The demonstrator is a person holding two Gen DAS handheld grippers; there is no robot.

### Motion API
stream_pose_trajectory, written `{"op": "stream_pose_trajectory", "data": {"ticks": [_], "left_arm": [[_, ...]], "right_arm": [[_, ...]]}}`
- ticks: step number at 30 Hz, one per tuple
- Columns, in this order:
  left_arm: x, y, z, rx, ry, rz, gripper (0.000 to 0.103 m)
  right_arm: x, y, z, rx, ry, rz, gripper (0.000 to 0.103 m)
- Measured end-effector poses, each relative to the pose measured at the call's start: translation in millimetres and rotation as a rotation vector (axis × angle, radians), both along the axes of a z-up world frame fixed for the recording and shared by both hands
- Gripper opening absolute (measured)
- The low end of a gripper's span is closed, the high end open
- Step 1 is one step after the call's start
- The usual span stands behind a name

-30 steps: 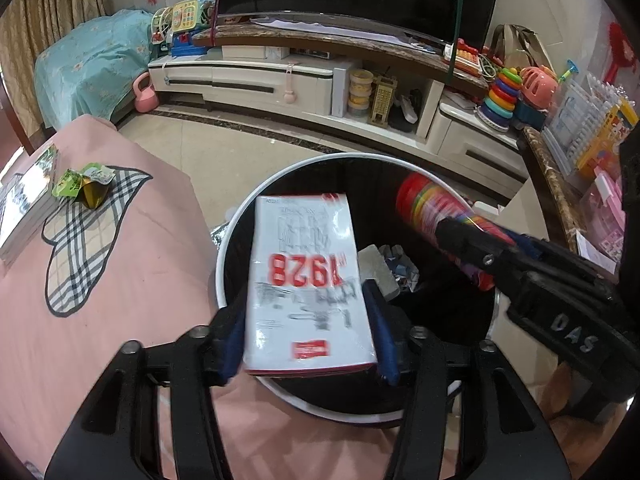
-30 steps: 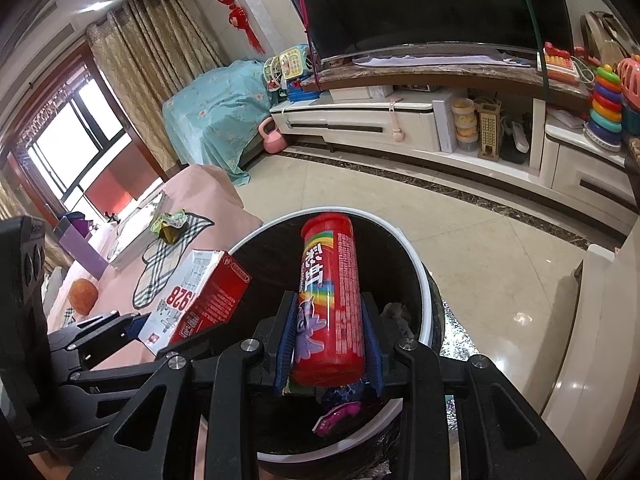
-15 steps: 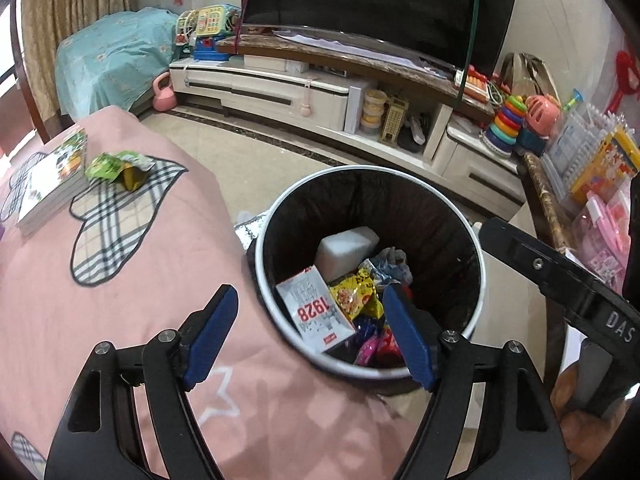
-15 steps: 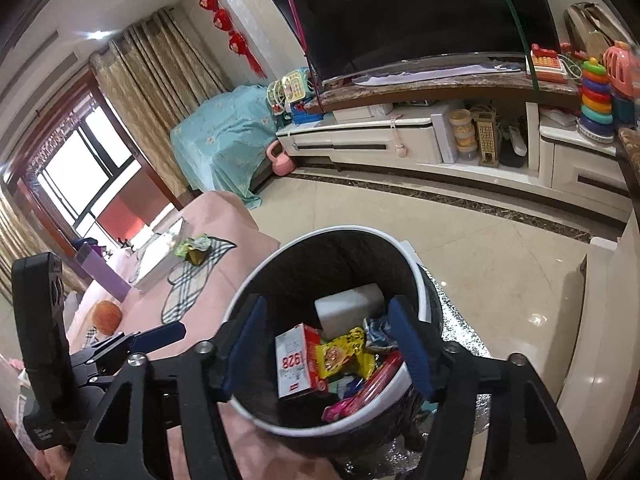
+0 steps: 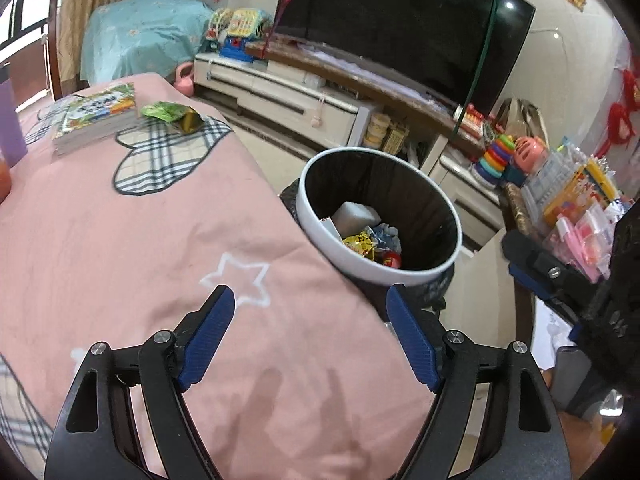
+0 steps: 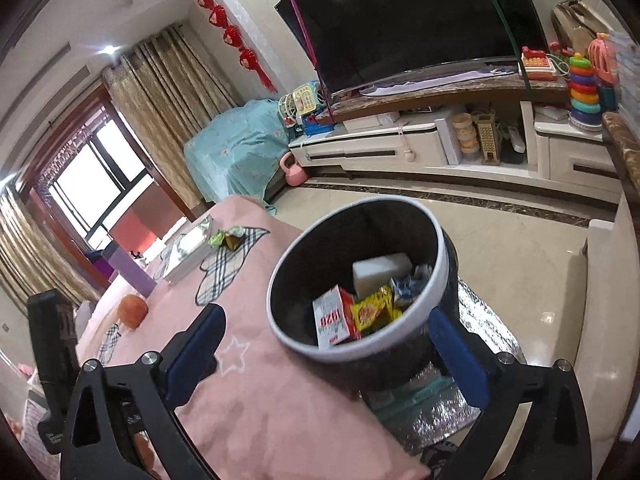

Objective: Collect trash

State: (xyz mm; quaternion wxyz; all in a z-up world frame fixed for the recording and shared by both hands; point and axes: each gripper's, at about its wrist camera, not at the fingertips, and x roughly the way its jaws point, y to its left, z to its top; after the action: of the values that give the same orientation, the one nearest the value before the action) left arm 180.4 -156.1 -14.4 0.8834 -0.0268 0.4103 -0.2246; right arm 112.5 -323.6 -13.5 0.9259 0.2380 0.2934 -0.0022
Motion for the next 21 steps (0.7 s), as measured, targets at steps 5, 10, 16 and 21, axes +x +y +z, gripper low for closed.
{"op": "stream_pose_trajectory", "data": {"ticks": [5, 10, 16, 21], "left_arm": [[-32.8, 21.3, 8.0, -0.029, -0.094, 0.024, 0.09], [-62.2, 38.3, 21.6, -0.033, -0.223, 0.056, 0.091], [-99.8, 49.5, 40.3, -0.039, -0.437, 0.124, 0.103], [-105.6, 54.6, 25.2, -0.011, -0.423, 0.157, 0.103]], "right_arm": [[-23.7, 25.9, -2.7, -0.099, -0.039, -0.016, 0.102], [-48.6, 44.7, 7.5, -0.208, -0.126, -0.034, 0.102], [-80.4, 67.7, 39.5, -0.366, -0.273, -0.082, 0.103], [-104.8, 74.4, 42.4, -0.361, -0.338, -0.137, 0.103]]}}
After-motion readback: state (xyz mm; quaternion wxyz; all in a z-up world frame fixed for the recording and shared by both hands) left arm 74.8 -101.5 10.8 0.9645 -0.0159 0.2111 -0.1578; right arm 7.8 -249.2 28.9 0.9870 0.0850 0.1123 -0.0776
